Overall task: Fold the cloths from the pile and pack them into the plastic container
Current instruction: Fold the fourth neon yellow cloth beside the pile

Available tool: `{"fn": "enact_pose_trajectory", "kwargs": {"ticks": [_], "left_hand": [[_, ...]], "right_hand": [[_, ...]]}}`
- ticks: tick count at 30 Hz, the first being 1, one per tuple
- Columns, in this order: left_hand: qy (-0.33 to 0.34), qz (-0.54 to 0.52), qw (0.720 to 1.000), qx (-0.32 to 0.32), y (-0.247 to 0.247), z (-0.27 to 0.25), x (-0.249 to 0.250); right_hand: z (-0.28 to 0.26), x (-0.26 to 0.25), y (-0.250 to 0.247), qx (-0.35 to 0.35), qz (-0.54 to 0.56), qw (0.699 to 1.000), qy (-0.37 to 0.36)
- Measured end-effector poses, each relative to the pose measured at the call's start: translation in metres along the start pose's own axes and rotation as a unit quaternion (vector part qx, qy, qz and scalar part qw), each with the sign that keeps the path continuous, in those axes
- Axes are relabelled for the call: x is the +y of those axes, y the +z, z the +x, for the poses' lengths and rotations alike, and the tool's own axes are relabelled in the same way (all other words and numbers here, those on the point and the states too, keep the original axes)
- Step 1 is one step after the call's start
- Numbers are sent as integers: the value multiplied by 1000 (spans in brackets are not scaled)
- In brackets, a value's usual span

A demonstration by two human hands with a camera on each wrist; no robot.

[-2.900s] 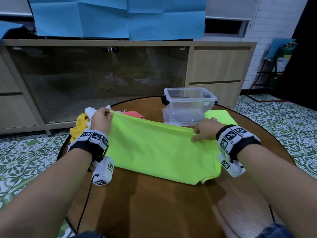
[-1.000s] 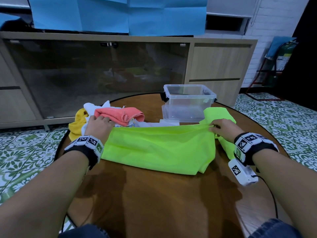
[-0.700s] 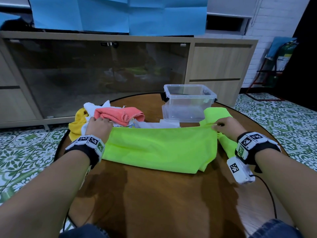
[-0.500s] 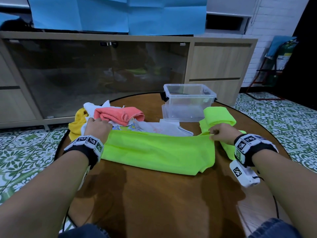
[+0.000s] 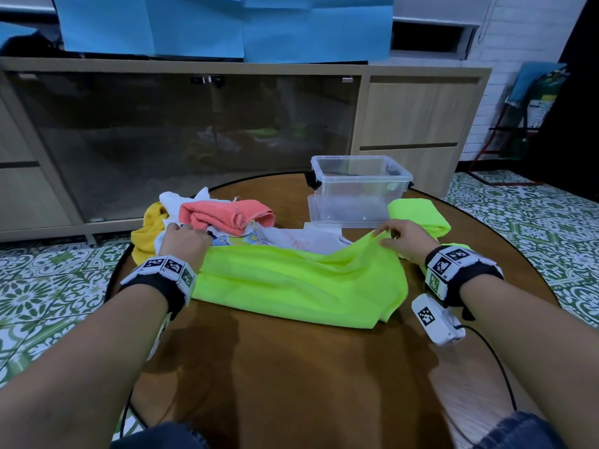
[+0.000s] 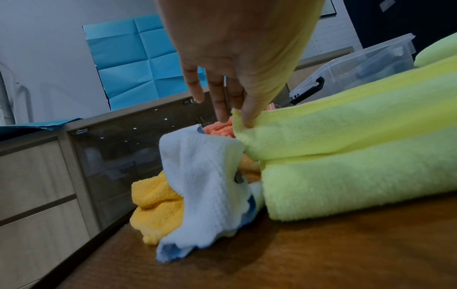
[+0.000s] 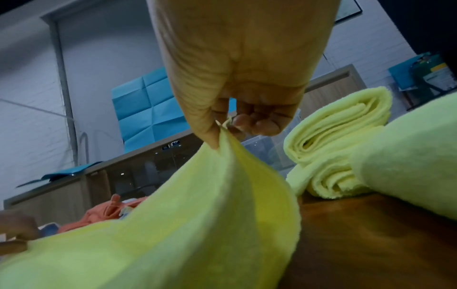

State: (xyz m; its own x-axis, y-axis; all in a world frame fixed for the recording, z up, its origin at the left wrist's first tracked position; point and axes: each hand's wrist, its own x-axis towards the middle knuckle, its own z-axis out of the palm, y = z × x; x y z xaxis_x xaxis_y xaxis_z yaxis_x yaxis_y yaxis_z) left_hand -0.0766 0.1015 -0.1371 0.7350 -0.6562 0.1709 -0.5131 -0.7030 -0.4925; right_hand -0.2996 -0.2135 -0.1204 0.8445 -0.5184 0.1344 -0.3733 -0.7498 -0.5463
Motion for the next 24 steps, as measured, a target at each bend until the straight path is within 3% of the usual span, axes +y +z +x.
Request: {"fn": "enact_pose_trajectory", "kwargs": {"ticks": [4,10,13,15,18,24], "left_hand": [[-15,0,1000,23,-3,-1,0],[-88,-90,989,82,-26,-9,-4],[-164,-212,943,197,-47,-11,-11],[-199,-275,903,265,-60,-11,-16],[-221,-305,888,265,-71,-12,-17],[-237,-340,851,323,-104,-14,-22]], "right_hand": [[0,8,-11,53,-33,997,40],[-11,6,-35,178,36,982,46],[-15,-13,-51,288,113,951,22],[-16,-25,-61,332,91,939,0],[-20,-28,-65,299,39,953,34],[-25,-24,-80,363,22,931,-2]]}}
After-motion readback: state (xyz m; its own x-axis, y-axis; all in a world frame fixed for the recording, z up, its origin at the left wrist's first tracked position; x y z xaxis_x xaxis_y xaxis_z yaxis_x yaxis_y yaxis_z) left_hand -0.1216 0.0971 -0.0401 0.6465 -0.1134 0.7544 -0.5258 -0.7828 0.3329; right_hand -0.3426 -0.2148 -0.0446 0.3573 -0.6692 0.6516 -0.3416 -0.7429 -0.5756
